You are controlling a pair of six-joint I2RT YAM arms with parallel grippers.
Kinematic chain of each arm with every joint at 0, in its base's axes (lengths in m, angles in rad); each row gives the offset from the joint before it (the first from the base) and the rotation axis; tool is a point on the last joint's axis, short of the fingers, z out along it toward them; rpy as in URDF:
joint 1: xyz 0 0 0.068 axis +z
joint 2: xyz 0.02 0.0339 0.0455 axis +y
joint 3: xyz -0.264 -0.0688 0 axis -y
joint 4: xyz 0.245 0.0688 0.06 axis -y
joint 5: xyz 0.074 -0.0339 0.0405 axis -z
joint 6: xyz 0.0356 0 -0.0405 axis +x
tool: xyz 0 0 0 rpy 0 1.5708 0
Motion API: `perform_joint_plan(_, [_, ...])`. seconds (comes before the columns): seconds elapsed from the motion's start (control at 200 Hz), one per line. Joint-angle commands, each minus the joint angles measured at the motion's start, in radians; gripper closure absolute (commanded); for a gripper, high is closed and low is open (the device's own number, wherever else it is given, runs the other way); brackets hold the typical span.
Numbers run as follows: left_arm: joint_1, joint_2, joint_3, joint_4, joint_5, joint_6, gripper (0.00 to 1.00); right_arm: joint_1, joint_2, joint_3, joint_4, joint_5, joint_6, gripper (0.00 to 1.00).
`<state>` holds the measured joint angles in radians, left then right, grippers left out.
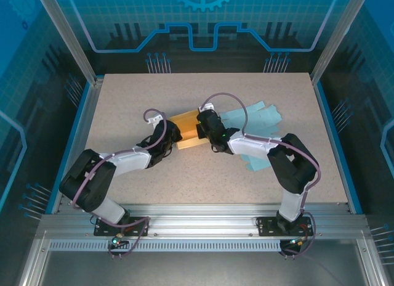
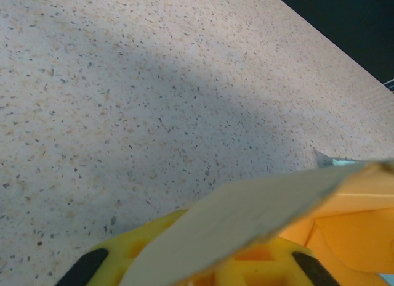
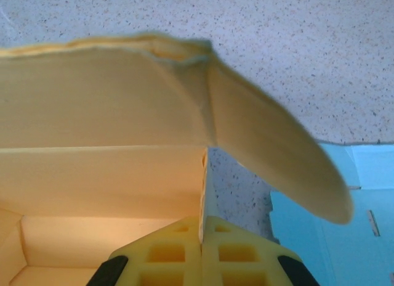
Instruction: Fold the paper box
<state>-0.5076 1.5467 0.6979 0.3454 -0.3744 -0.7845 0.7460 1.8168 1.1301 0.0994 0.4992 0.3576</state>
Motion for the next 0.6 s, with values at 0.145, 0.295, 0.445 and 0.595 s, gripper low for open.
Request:
perform_joint_plan(0.145, [-0.044,-0.045,-0.04,0.086,0.208,-0.005,0.8,0.069,-0.085,-0.156,0.144,-0.139,0.014,1.0])
perform_joint_plan(0.295, [-0.051,-0.076,-0.084,0.096,0.228,-0.018,0.8,0.078,-0.116,-0.229,0.207,-0.12,0.02,1.0])
perform_joint_plan(0.445, [-0.056,-0.136,-0.128,0.091,0.256,0.002,0.72,0.095,-0.145,-0.285,0.232,-0.097,0.013,1.0])
perform_joint_plan(0.595, [-0.067,-0.207,-0.169,0.096,0.298,0.04,0.59,0.117,-0.16,-0.324,0.267,-0.063,0.002,1.0])
